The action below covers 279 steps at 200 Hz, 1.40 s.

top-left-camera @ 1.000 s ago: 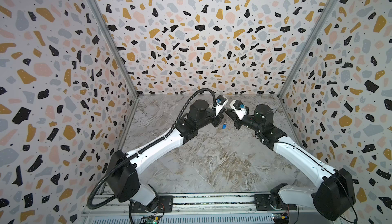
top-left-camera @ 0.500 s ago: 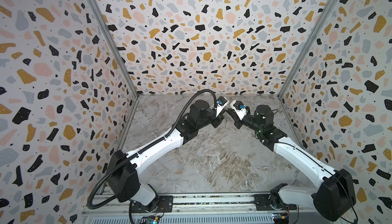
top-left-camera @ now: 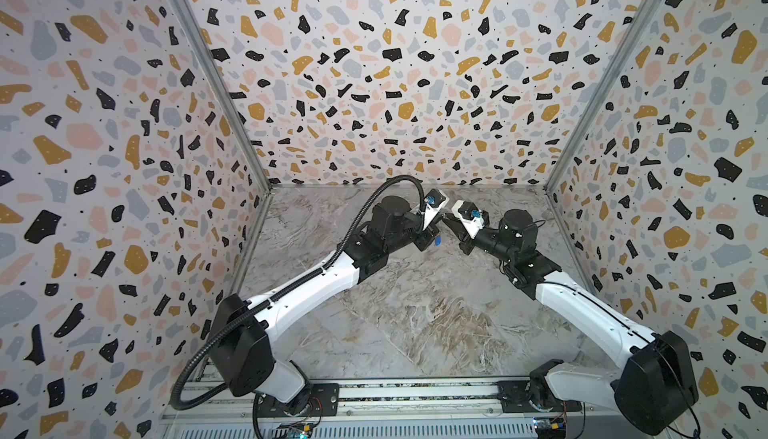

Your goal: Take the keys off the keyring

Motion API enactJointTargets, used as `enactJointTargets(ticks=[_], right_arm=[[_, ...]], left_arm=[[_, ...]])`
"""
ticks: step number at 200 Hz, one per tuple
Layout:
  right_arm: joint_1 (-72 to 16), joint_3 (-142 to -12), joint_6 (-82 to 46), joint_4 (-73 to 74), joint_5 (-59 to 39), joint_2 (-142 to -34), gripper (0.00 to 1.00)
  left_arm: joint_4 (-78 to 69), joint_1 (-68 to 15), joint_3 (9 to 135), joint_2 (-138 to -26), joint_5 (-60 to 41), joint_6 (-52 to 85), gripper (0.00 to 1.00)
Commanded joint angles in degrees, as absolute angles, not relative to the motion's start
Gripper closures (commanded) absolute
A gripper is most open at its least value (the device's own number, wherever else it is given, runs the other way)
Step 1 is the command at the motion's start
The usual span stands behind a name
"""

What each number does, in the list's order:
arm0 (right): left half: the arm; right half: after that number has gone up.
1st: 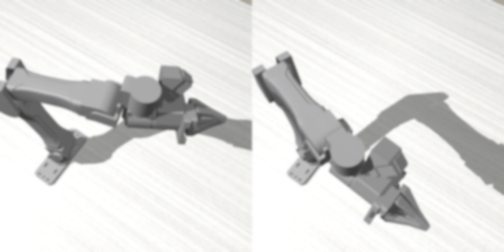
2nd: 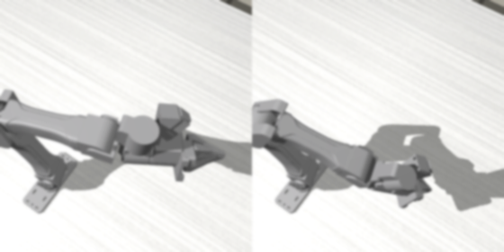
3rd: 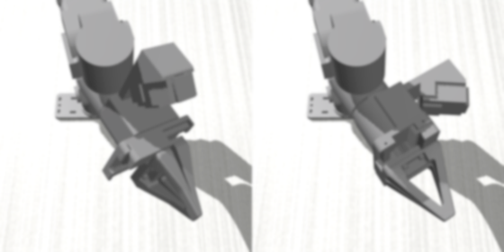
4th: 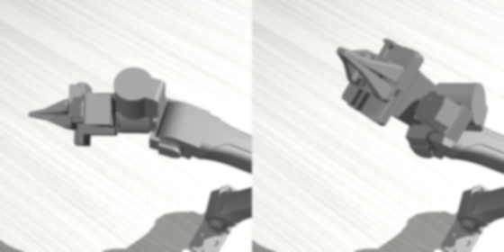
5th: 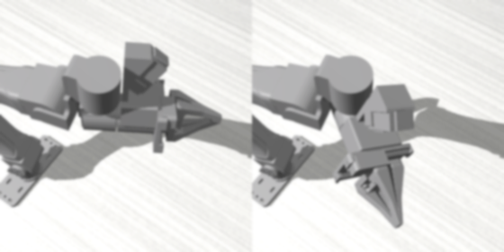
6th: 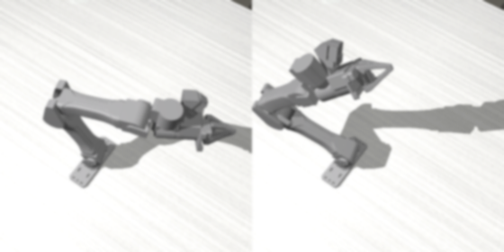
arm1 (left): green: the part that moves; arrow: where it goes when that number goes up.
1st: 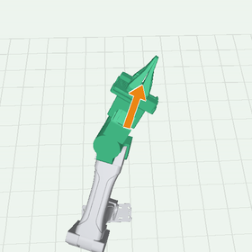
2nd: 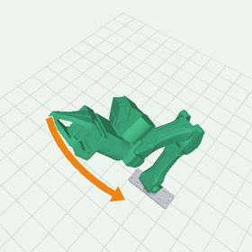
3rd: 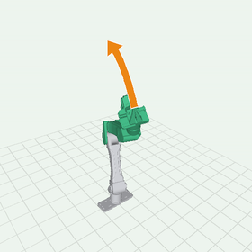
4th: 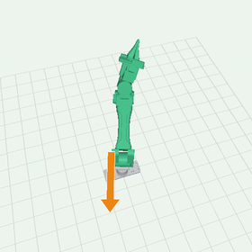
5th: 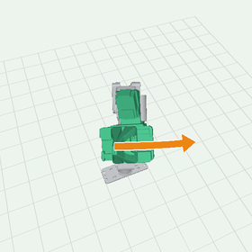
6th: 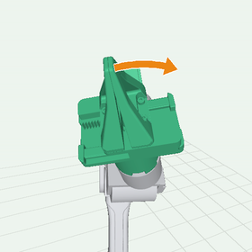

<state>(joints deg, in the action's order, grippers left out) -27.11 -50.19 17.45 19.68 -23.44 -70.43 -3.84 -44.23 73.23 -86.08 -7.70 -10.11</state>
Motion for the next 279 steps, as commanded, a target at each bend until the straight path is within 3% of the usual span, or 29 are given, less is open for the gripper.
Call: enactJointTargets(ticks=[1, 154, 279], right_arm=[[-27.1, -48.9, 18.1, 24.5, -24.0, -67.4, 0.85], [-27.1, -44.3, 20.7, 27.9, -18.6, -63.9, 1.0], [-27.1, -41.7, 19.7, 33.5, -19.6, -62.4, 1.0]], left_arm=[[-4.9, -44.6, 76.1, -85.5, -9.5, -10.5, 1.0], [-2.4, -44.3, 77.9, -86.7, -9.8, -11.7, 1.0], [-2.8, -40.2, 78.1, -88.3, -19.2, -5.4, 1.0]])
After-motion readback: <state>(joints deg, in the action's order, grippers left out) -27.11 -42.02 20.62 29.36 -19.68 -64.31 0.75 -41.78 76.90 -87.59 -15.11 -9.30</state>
